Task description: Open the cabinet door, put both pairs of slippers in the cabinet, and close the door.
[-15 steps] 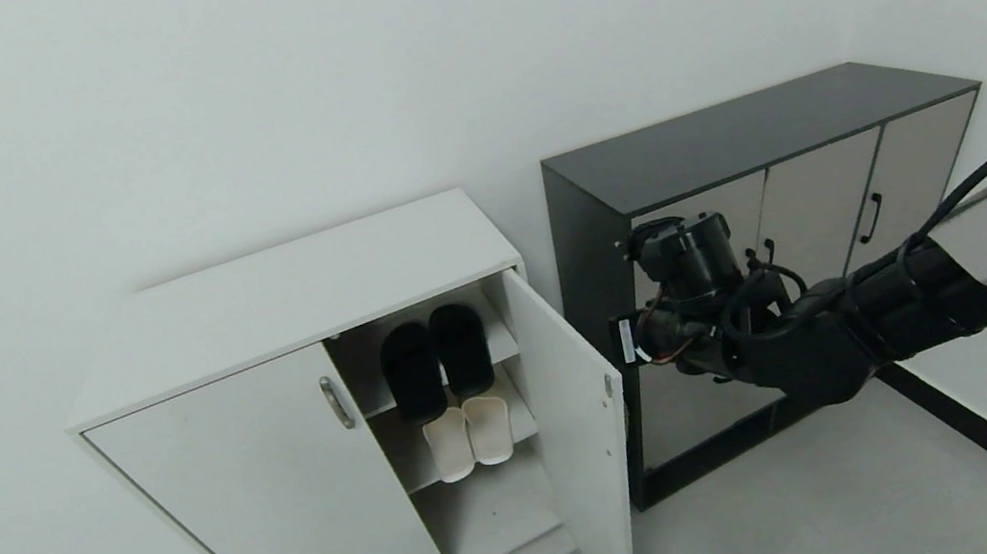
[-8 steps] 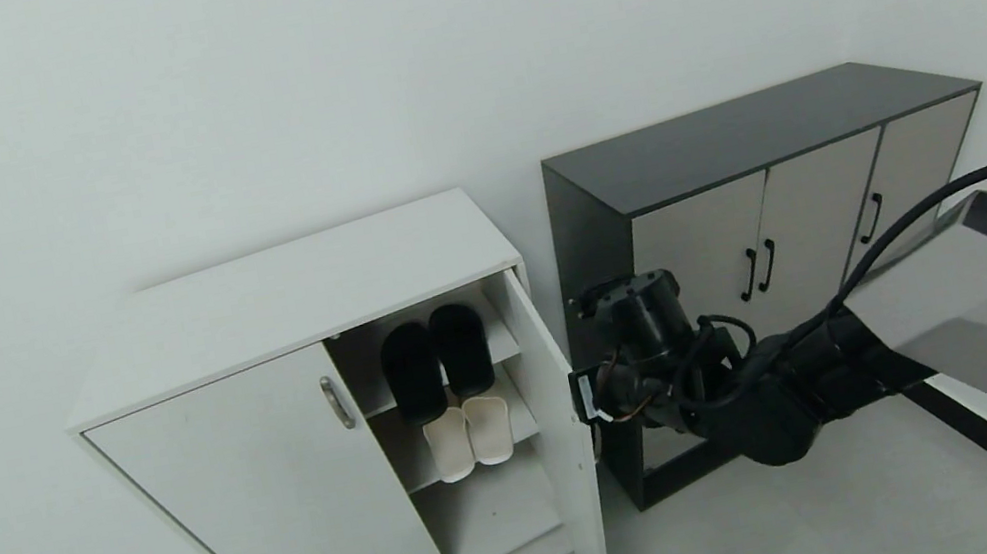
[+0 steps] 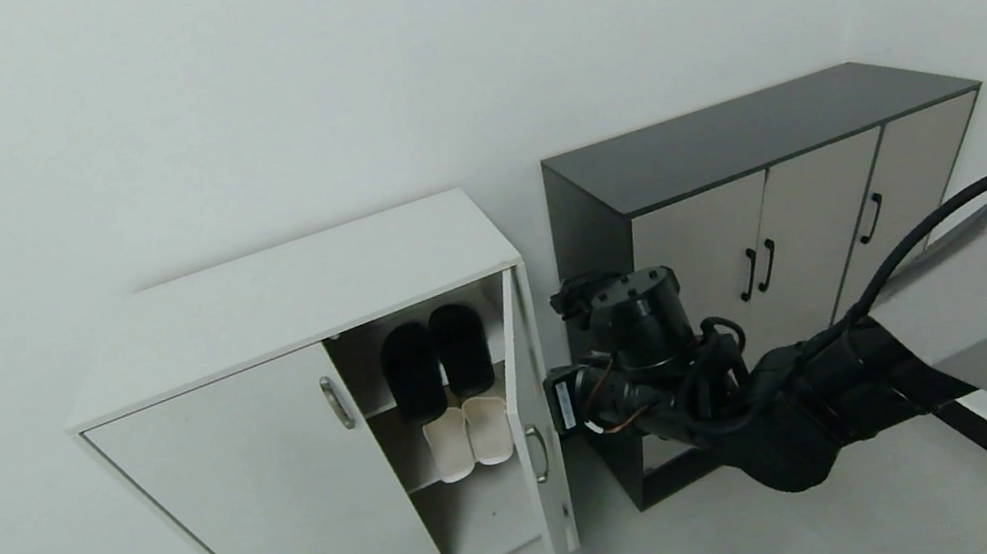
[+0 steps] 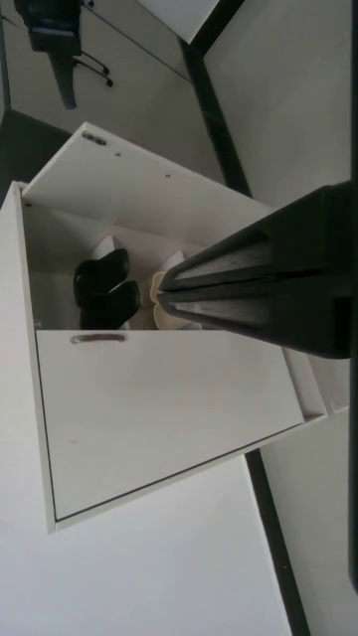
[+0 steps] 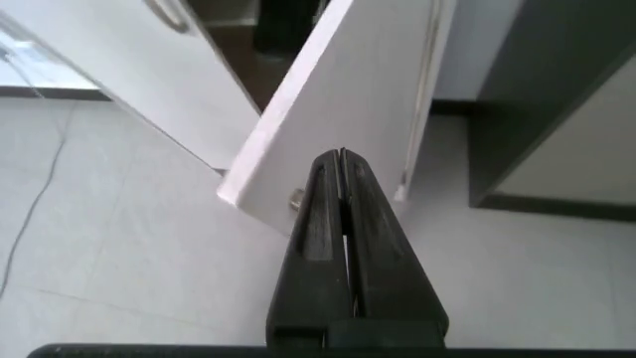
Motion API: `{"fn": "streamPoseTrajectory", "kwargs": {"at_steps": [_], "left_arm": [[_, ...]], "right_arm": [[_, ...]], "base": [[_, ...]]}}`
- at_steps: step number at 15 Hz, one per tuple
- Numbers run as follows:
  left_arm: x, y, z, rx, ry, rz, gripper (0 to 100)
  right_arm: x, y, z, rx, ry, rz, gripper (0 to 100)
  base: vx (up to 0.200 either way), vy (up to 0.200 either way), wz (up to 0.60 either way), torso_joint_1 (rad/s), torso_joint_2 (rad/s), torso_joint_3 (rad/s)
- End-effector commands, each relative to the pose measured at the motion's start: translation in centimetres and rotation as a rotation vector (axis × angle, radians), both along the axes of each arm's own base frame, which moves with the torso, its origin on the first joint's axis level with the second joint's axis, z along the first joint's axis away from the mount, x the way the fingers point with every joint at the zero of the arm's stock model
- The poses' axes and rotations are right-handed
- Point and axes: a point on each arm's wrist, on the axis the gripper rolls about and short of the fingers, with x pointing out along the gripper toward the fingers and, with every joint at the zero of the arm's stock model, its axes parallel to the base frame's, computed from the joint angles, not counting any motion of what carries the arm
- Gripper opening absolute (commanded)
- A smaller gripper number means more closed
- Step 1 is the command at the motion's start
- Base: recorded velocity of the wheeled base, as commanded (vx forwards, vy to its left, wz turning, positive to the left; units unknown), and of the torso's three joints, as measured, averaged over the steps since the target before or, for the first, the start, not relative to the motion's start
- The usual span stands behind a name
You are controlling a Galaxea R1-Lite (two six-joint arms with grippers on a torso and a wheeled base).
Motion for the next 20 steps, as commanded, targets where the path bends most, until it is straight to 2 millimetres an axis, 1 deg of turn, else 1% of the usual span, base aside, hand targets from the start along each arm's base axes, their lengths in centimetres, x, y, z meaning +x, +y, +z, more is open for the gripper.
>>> {"fn": "streamPoseTrajectory", "kwargs": {"at_steps": [1, 2, 4, 12, 15, 20], "left_arm": [[0.0, 0.0, 0.0, -0.002, 0.001, 0.001, 0], [0.0, 0.0, 0.0, -0.001, 0.001, 0.001, 0], [0.0, 0.0, 0.0, -0.001, 0.001, 0.001, 0], [0.0, 0.0, 0.0, 0.001, 0.001, 0.001, 0], [0.0, 0.0, 0.0, 0.001, 0.001, 0.001, 0], [0.0, 0.0, 0.0, 0.001, 0.001, 0.001, 0]], "right_arm": [[-0.1, -1.4, 1.8, 0.015, -0.034, -0.018, 0], [0.0, -2.1, 2.4, 0.023, -0.042, -0.029, 0], [0.1, -2.8, 2.8, 0.023, -0.049, -0.041, 0], [0.1, -2.7, 2.6, 0.031, -0.059, -0.022, 0], [-0.2, -2.9, 2.2, 0.002, -0.069, -0.013, 0], [-0.4, -2.7, 2.0, -0.002, -0.065, -0.006, 0]], "base": [[0.0, 0.0, 0.0, 0.0, 0.0, 0.0], [0.0, 0.0, 0.0, 0.0, 0.0, 0.0], [0.0, 0.0, 0.0, 0.0, 0.0, 0.0], [0.0, 0.0, 0.0, 0.0, 0.0, 0.0], [0.0, 0.0, 0.0, 0.0, 0.0, 0.0], [0.0, 0.0, 0.6, 0.005, 0.0, 0.0]]}}
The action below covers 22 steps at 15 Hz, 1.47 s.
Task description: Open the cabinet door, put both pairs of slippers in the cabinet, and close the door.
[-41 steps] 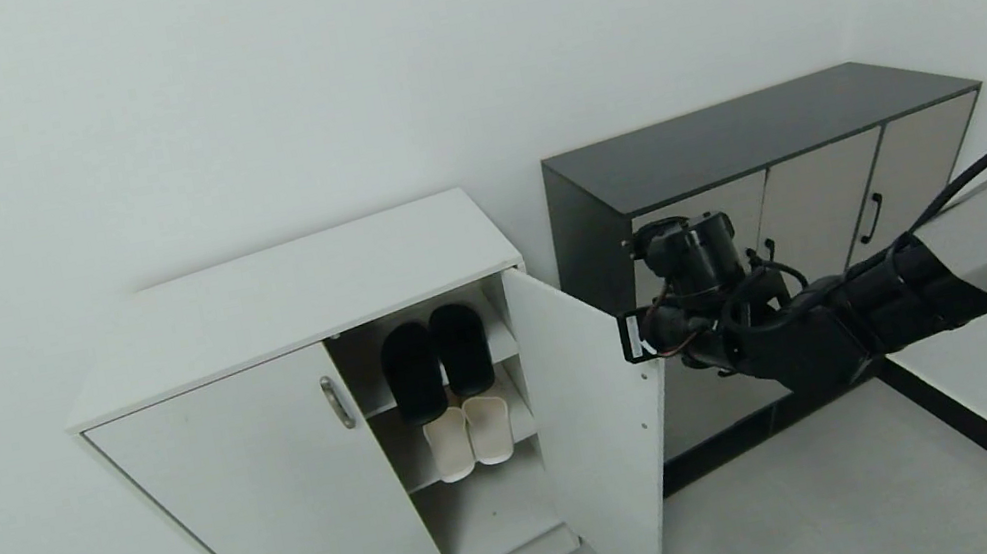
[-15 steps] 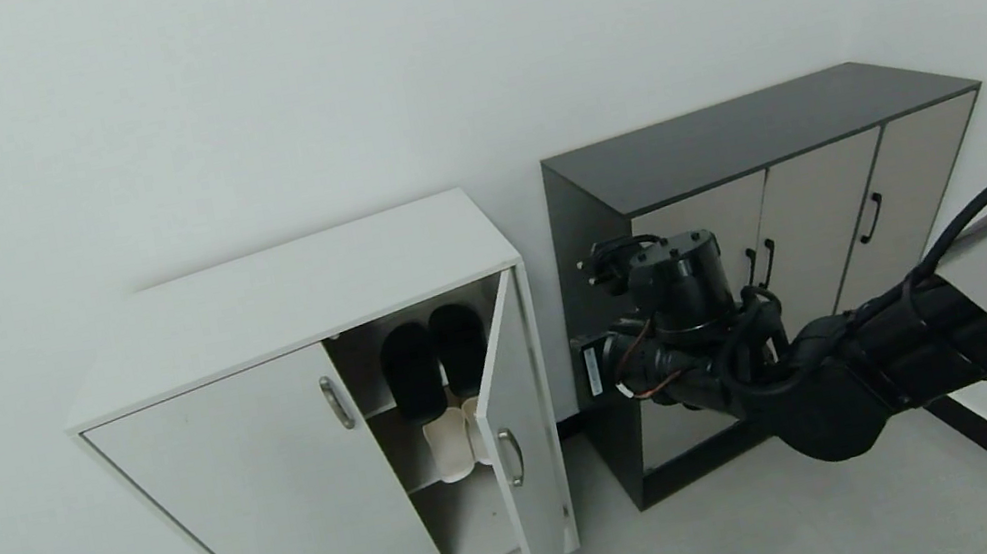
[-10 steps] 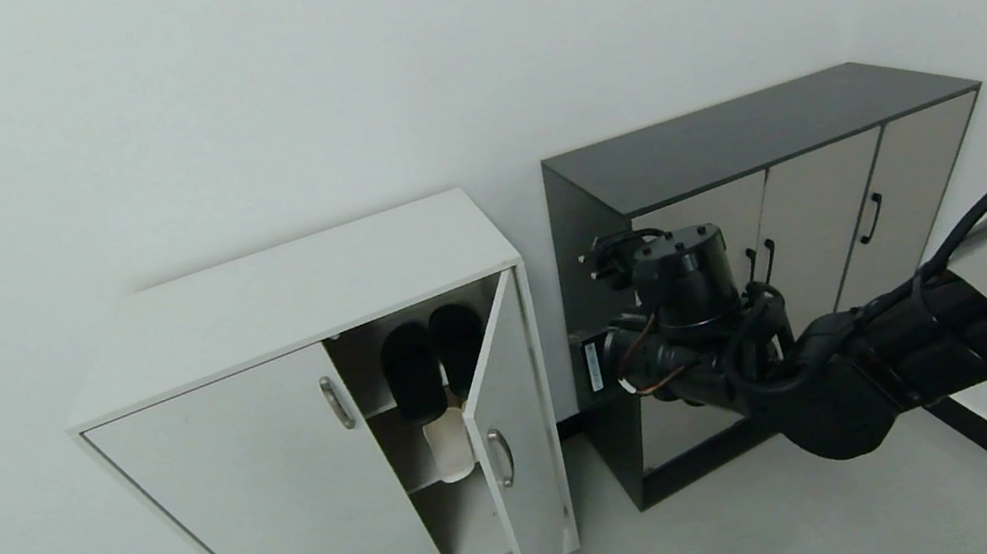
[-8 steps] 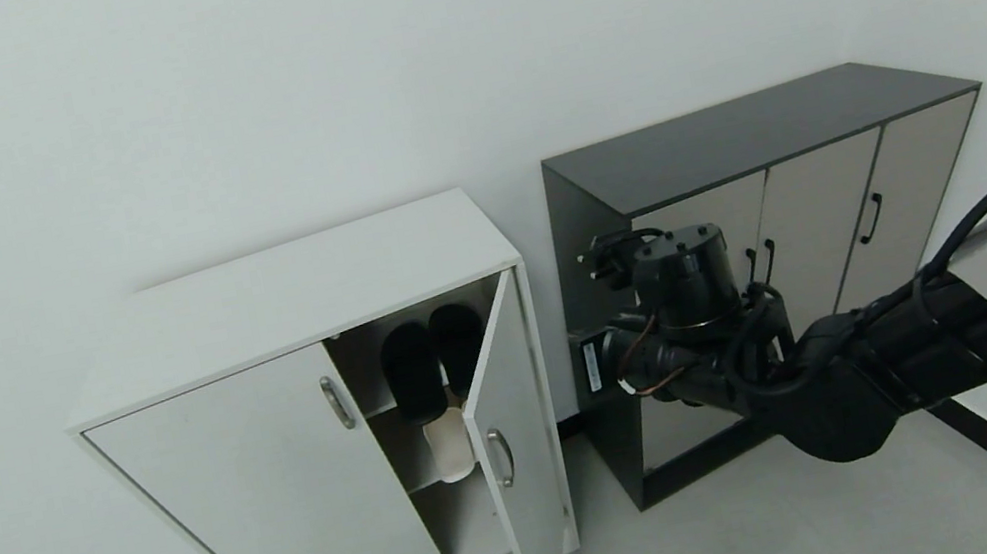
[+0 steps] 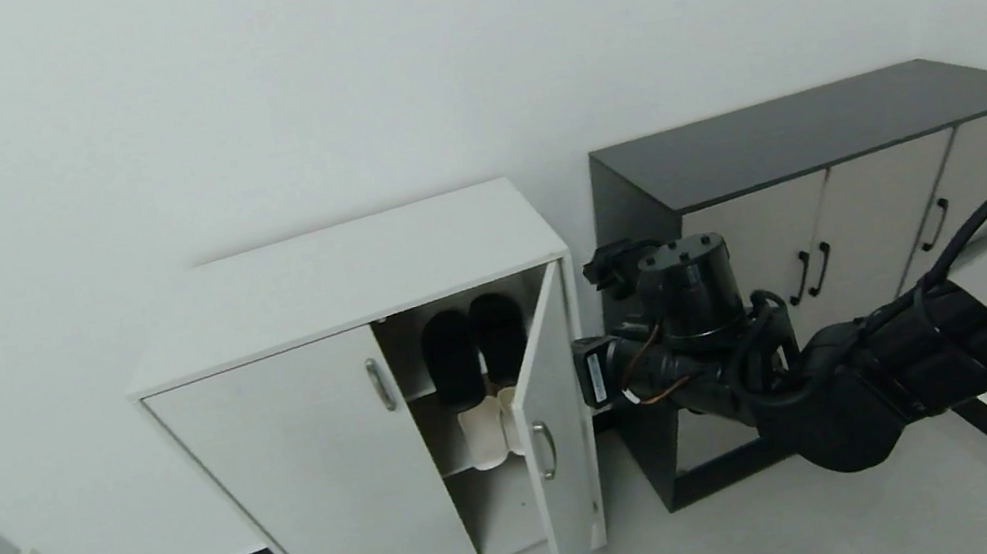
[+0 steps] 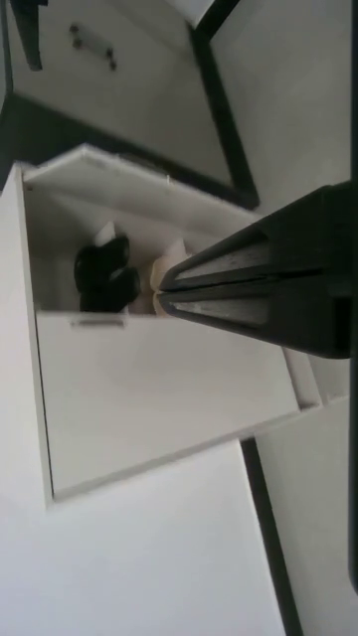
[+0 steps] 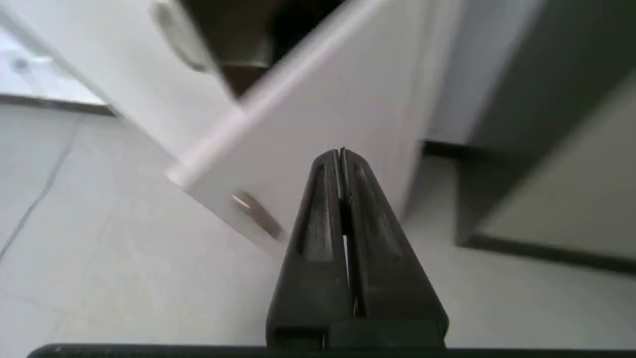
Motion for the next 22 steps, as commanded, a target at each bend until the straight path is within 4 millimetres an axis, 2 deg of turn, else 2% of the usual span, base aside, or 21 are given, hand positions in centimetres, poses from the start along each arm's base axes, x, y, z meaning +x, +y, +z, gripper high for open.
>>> {"fn": "streamPoseTrajectory", "kwargs": {"at_steps": [1, 7, 10, 18, 22], "left_arm": [[0.0, 0.0, 0.0, -0.002, -0.001, 0.0, 0], [0.0, 0.0, 0.0, -0.002, -0.001, 0.0, 0], [0.0, 0.0, 0.0, -0.002, -0.001, 0.0, 0], [0.0, 0.0, 0.0, -0.002, -0.001, 0.0, 0], [0.0, 0.0, 0.0, -0.002, -0.001, 0.0, 0]], "right_arm": [[-0.1, 0.0, -0.1, -0.002, 0.003, 0.003, 0], [-0.3, -0.2, -0.5, 0.033, -0.031, 0.067, 0], [-0.2, -1.3, -0.9, -0.015, -0.036, 0.053, 0], [-0.1, -3.5, -3.5, -0.102, 0.032, 0.019, 0], [1.3, -2.7, -5.8, -0.125, 0.059, 0.013, 0]], "base": [[0.0, 0.0, 0.6, 0.007, 0.0, 0.002], [0.0, 0.0, 0.0, 0.0, 0.0, 0.0], [0.0, 0.0, 0.0, 0.0, 0.0, 0.0], [0.0, 0.0, 0.0, 0.0, 0.0, 0.0], [0.0, 0.0, 0.0, 0.0, 0.0, 0.0]]}}
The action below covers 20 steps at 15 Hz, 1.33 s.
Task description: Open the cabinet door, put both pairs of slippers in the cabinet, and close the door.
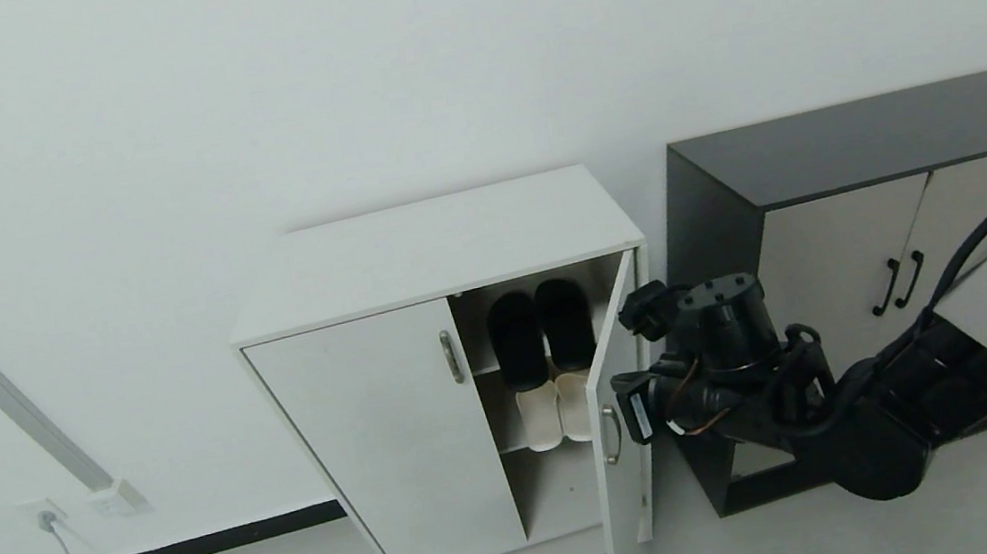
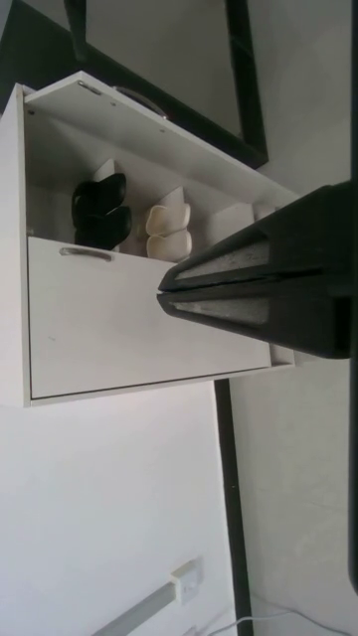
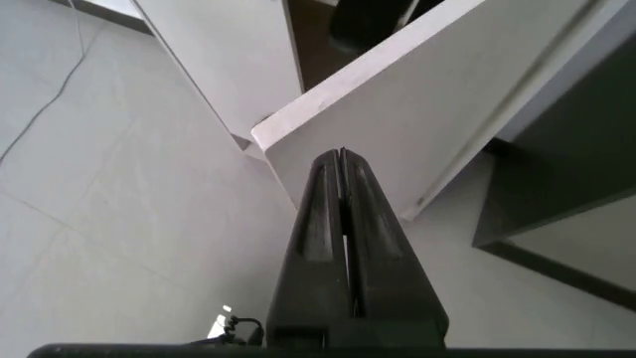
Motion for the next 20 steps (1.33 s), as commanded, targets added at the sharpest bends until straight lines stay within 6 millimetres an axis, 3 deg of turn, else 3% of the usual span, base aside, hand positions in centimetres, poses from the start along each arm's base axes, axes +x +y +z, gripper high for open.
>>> {"fn": "streamPoseTrajectory", "kwargs": {"at_steps": [1, 7, 12, 15, 20], "left_arm": [[0.0, 0.0, 0.0, 0.0, 0.001, 0.0, 0], [0.0, 0.0, 0.0, 0.0, 0.001, 0.0, 0], [0.0, 0.0, 0.0, 0.0, 0.001, 0.0, 0], [0.0, 0.0, 0.0, 0.0, 0.001, 0.0, 0], [0.0, 0.0, 0.0, 0.0, 0.001, 0.0, 0]], "right_arm": [[1.1, 0.8, -1.5, -0.011, 0.014, 0.0, 0], [4.1, 3.9, -0.3, 0.063, -0.086, 0.016, 0], [3.1, 3.3, 2.3, 0.03, -0.174, 0.041, 0], [2.4, 3.9, 2.0, 0.031, -0.178, 0.063, 0], [1.6, 3.9, 1.1, 0.015, -0.18, 0.079, 0]], "base": [[0.0, 0.0, 0.0, 0.0, 0.0, 0.0], [0.0, 0.0, 0.0, 0.0, 0.0, 0.0], [0.0, 0.0, 0.0, 0.0, 0.0, 0.0], [0.0, 0.0, 0.0, 0.0, 0.0, 0.0], [0.0, 0.0, 0.6, 0.004, 0.0, 0.0]]}}
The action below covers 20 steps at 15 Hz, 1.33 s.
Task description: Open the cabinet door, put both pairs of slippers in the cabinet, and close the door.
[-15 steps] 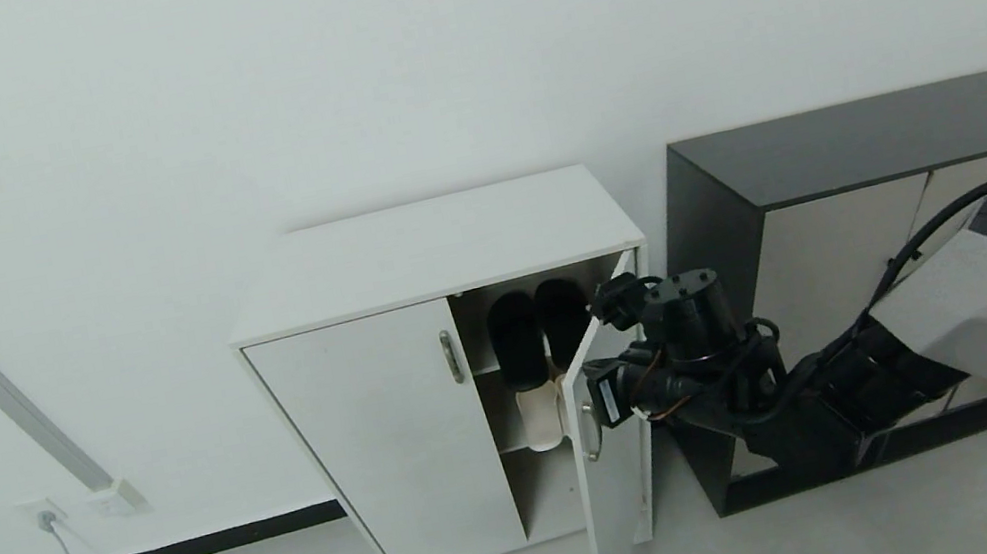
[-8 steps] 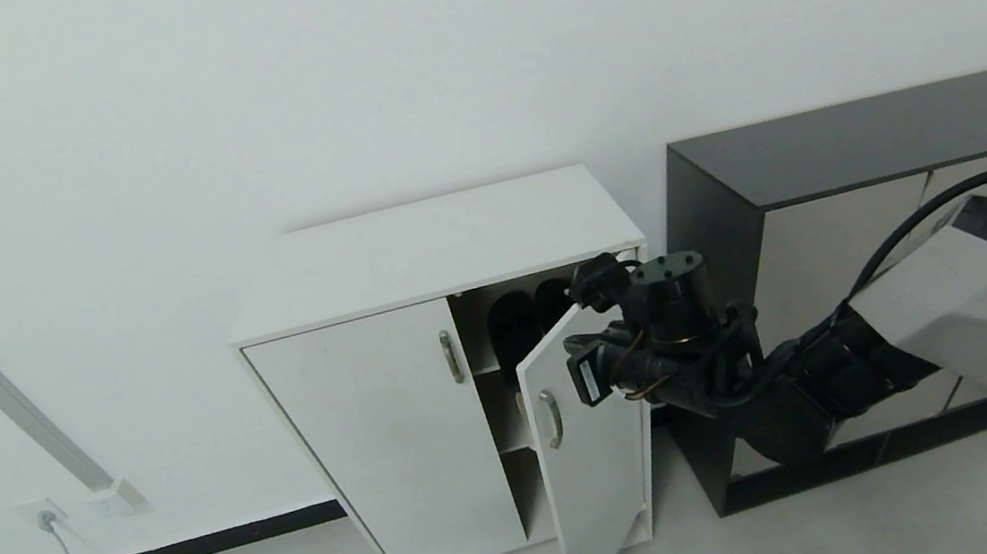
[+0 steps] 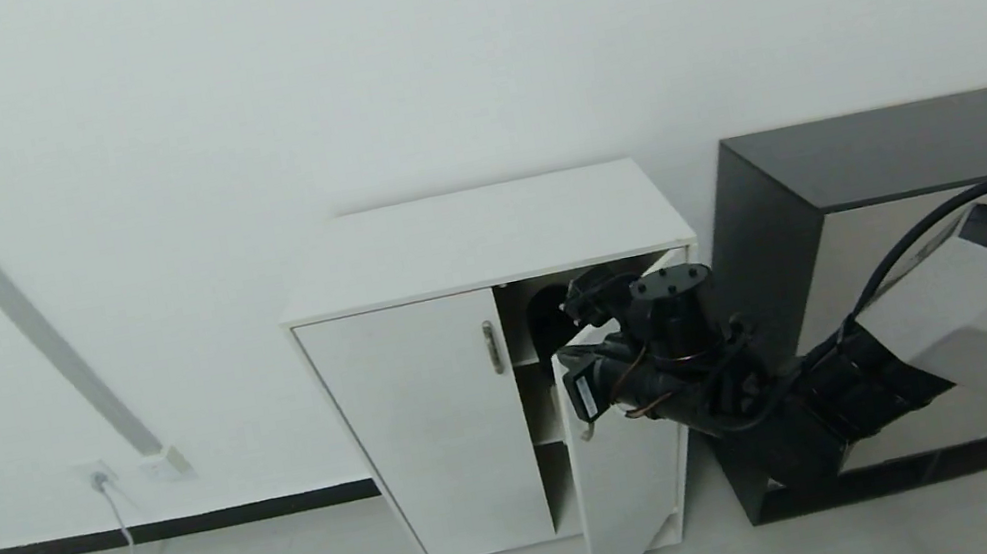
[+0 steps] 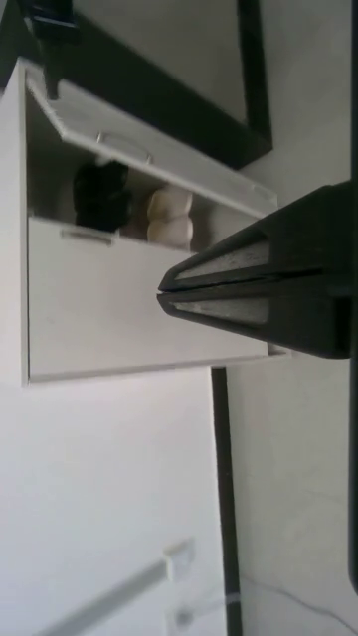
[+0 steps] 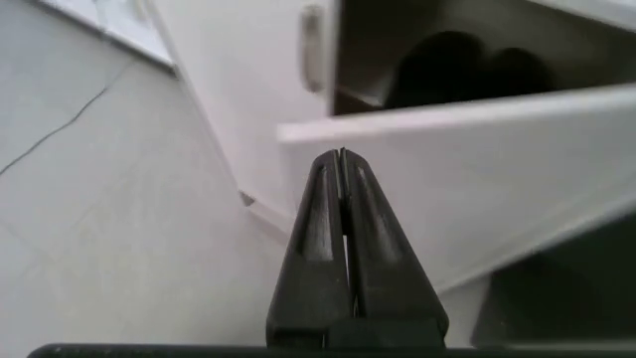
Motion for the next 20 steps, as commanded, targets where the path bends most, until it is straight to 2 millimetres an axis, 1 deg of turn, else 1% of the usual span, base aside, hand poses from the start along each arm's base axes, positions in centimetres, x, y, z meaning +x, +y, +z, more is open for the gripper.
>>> {"fn": "streamPoseTrajectory", "kwargs": {"at_steps": [1, 2, 4, 7, 8, 11, 12, 14, 19, 20], "left_arm": [[0.0, 0.0, 0.0, 0.0, 0.001, 0.0, 0], [0.0, 0.0, 0.0, 0.0, 0.001, 0.0, 0], [0.0, 0.0, 0.0, 0.0, 0.002, 0.0, 0], [0.0, 0.0, 0.0, 0.0, 0.001, 0.0, 0], [0.0, 0.0, 0.0, 0.0, 0.001, 0.0, 0], [0.0, 0.0, 0.0, 0.001, 0.001, 0.0, 0], [0.0, 0.0, 0.0, 0.001, 0.001, 0.0, 0], [0.0, 0.0, 0.0, 0.003, 0.001, 0.0, 0], [0.0, 0.0, 0.0, 0.001, 0.001, 0.0, 0], [0.0, 0.0, 0.0, 0.001, 0.001, 0.0, 0]], "right_arm": [[-0.1, -0.5, -0.2, 0.003, -0.021, -0.004, 0], [0.1, -0.9, -0.2, 0.01, -0.033, -0.013, 0], [0.1, -1.1, -0.1, 0.018, -0.051, -0.018, 0], [-0.2, -1.9, 0.9, 0.014, -0.062, -0.079, 0], [-0.9, -2.7, 1.2, -0.034, -0.032, -0.161, 0], [-2.9, -4.4, 1.8, -0.082, 0.033, -0.179, 0], [-4.2, -5.5, 1.7, -0.097, 0.063, -0.181, 0], [-5.5, -6.5, 0.5, -0.135, 0.106, -0.181, 0], [-7.1, -7.7, -2.2, -0.121, 0.132, -0.183, 0], [-7.4, -7.9, -2.4, -0.125, 0.136, -0.182, 0]], "base": [[0.0, 0.0, 0.0, 0.0, 0.0, 0.0], [0.0, 0.0, 0.0, 0.0, 0.0, 0.0], [0.0, 0.0, 0.0, 0.0, 0.0, 0.0], [0.0, 0.0, 0.0, 0.0, 0.0, 0.0], [0.0, 0.0, 0.0, 0.0, 0.0, 0.0], [0.0, 0.0, 0.0, 0.0, 0.0, 0.0], [0.0, 0.0, 0.0, 0.0, 0.0, 0.0], [0.2, 0.0, 0.0, -0.01, 0.0, 0.007], [0.2, 0.0, 0.0, 0.003, 0.0, 0.002], [0.0, 0.0, 0.0, 0.0, 0.0, 0.0]]}}
